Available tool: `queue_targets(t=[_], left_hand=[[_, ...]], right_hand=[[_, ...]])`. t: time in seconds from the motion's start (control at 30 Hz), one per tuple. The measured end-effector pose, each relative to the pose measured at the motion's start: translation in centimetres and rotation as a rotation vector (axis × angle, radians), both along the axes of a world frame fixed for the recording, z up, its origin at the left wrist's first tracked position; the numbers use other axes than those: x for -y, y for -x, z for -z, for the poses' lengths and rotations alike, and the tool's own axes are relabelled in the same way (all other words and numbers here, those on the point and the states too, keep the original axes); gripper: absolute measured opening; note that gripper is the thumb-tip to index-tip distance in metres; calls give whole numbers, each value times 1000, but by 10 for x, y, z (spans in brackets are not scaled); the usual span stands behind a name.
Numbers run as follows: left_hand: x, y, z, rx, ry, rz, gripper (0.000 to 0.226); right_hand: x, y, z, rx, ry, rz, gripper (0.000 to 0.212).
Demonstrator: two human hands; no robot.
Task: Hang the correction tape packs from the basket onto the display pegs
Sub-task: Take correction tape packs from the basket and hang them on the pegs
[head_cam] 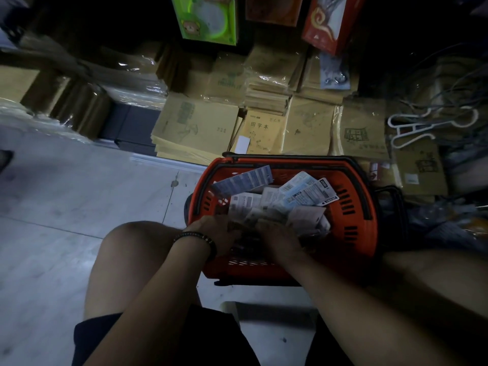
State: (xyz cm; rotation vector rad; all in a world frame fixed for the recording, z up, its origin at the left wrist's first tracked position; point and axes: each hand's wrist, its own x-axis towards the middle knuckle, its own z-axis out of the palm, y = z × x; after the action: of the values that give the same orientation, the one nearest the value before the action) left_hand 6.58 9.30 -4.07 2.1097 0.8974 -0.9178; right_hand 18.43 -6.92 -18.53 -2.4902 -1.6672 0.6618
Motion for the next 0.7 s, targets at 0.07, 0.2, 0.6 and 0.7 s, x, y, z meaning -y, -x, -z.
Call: queue_targets(t=[0.07, 0.2, 0.6, 0.7], left_hand=[[-3, 2, 2, 2, -1, -12, 38], [-5, 2, -4, 21, -28, -22, 36], [33, -5, -55, 625, 466, -737, 21], [28, 2, -46, 684, 311, -785, 43]], right_hand=[[3, -4, -7, -35, -2, 54, 38], [4, -20, -47, -256, -140, 368, 30], [11, -25, -149, -790, -619, 564, 21], [19, -30, -142, -674, -494, 612, 19]])
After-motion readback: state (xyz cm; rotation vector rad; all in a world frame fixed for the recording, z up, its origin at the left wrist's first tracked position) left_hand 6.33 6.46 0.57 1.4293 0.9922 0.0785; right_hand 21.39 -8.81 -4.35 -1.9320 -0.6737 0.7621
